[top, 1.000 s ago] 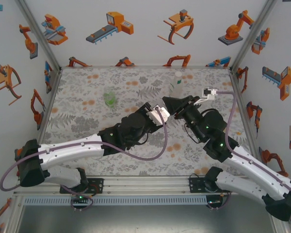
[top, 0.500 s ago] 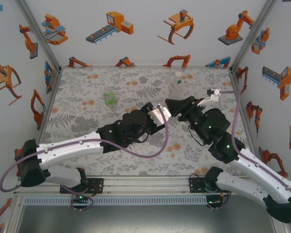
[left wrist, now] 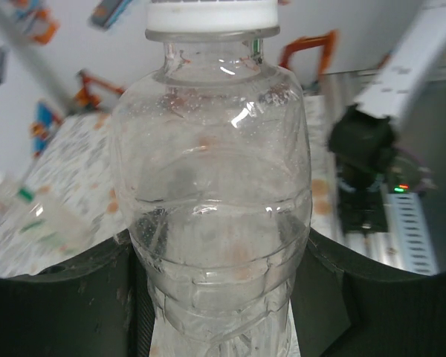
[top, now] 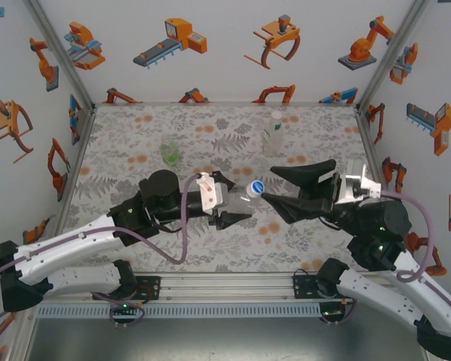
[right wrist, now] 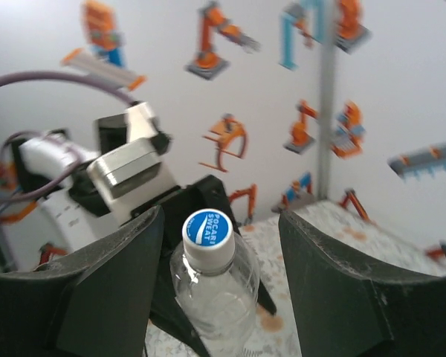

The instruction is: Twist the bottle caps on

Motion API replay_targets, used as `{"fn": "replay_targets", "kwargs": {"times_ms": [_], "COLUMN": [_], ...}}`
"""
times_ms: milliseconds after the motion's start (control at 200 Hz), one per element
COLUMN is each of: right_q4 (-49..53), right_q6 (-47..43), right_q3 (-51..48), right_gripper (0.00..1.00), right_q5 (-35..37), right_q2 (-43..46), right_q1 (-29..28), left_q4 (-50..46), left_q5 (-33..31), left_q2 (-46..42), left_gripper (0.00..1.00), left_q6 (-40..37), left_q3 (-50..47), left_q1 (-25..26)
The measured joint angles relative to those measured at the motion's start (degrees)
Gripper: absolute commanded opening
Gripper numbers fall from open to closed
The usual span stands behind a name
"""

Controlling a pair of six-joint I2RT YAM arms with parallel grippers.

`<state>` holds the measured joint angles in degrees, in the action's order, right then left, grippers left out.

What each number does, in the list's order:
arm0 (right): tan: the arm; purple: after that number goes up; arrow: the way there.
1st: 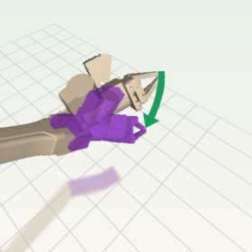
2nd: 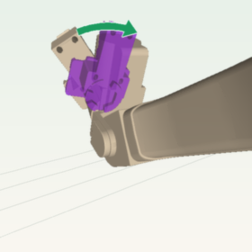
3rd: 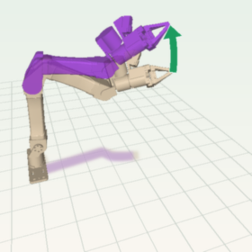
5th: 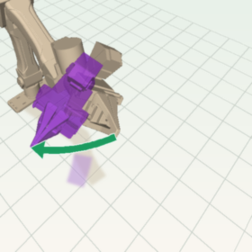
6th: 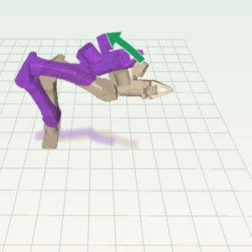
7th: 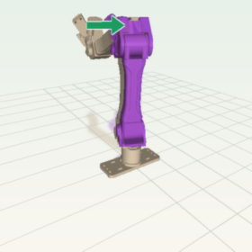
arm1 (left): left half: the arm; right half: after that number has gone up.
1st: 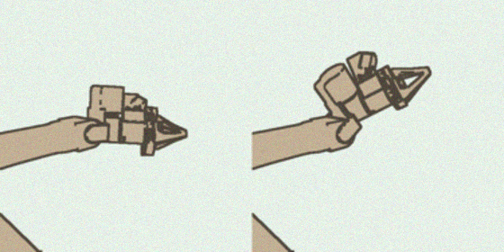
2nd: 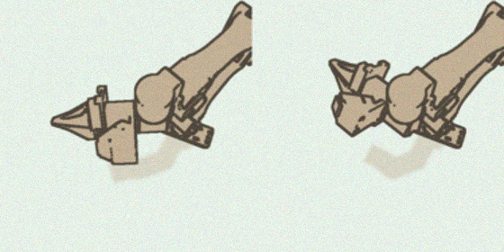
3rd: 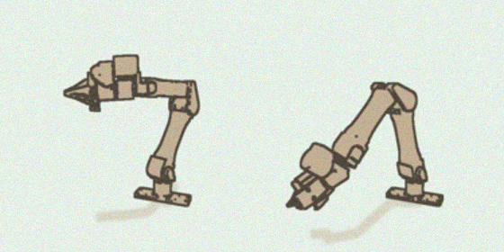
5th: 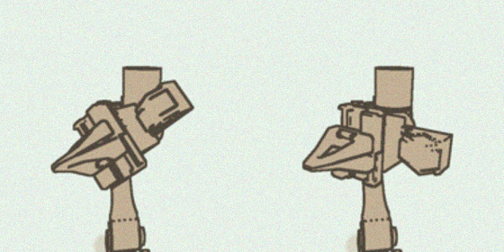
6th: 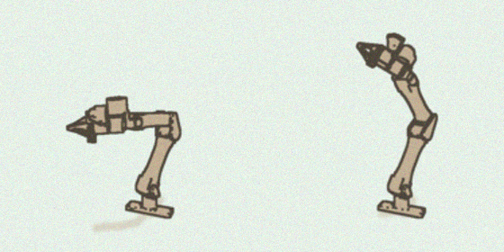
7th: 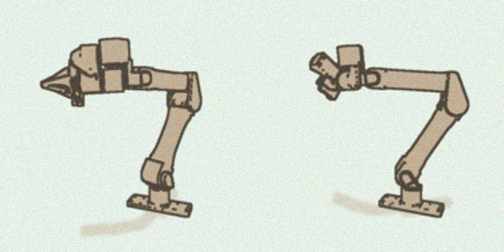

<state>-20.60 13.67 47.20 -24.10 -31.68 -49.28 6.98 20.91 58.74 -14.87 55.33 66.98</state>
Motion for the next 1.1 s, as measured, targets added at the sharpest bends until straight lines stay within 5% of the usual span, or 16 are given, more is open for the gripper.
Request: {"fn": "replay_targets", "kwargs": {"times_ms": [175, 325, 976, 1101], "right_q4": [-5.11, -9.55, -17.0, -17.4], "right_q6": [-1.79, -1.27, 8.46, 8.87], "right_q3": [2.16, 2.71, 4.0, 4.02], "right_gripper": [0.56, 0.49, 0.36, 0.43], "right_q5": [-18.01, -26.6, -38.32, -38.62], "right_q2": [-3.76, -6.78, -12.15, -12.31], "right_q1": [0.0, -0.02, -0.11, -0.11], "left_q4": [0.85, 0.76, 1.2, 1.51], "left_q5": [13.66, 20.68, 27.39, 27.8], "left_q2": [-1.25, -0.85, 3.06, 3.28], "left_gripper": [0.0, 0.0, 0.0, 0.0], "left_q6": [-0.66, -1.01, -0.98, -0.96], "left_q3": [0.0, 0.15, 0.9, 0.92], "left_q1": [0.0, 0.0, 0.09, 0.07]}}
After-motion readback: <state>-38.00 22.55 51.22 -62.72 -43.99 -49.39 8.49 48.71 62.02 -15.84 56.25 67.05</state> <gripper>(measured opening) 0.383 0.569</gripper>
